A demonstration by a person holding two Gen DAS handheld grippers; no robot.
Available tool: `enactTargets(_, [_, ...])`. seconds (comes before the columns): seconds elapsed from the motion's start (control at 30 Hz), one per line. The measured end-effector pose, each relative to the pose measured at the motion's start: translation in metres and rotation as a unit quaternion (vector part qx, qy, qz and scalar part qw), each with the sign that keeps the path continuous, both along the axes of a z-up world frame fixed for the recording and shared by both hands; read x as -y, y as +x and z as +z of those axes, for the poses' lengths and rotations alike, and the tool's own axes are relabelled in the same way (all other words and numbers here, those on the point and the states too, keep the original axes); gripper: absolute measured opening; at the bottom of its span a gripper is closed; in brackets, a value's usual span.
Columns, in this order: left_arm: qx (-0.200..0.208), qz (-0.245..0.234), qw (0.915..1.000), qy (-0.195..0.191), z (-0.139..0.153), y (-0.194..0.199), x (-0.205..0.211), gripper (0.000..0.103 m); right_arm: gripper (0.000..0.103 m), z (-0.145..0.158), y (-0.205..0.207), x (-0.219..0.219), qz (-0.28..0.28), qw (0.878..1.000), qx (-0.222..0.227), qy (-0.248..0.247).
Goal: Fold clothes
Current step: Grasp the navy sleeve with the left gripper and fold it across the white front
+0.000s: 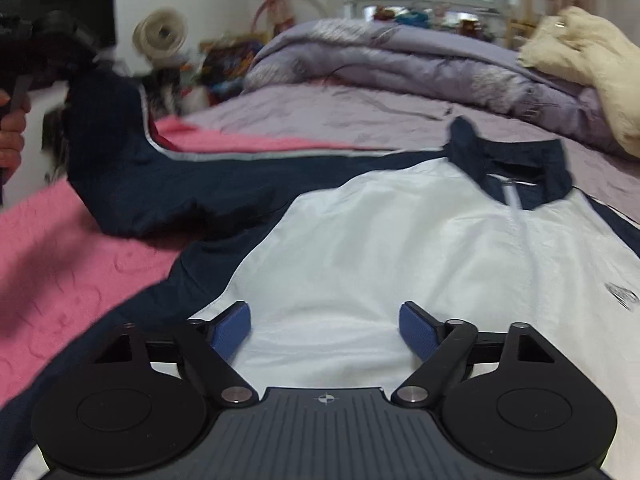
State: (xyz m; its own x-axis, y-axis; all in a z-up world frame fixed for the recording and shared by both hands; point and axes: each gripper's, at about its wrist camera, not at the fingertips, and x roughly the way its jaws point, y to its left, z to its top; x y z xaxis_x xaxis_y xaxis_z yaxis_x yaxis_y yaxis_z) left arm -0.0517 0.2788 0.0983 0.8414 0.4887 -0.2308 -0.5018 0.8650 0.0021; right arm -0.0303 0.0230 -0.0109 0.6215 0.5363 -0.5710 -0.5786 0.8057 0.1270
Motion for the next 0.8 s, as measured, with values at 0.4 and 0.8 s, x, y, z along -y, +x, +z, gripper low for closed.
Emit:
enactTargets(0.4, [-0.272,-0.268,0.9214,0.073,-0.109,0.073,0.238,0.071,0.085,0.024,-0.011,0.212,-0.203,0.979,-0.001,0.027])
enactTargets(0.8, [-0.29,-0.147,0.9456,-0.002,-0.117,-0.058,0.16,0.091,0.083,0.025,0.029,0.075,-0.044,0.997,0.059,-0.037])
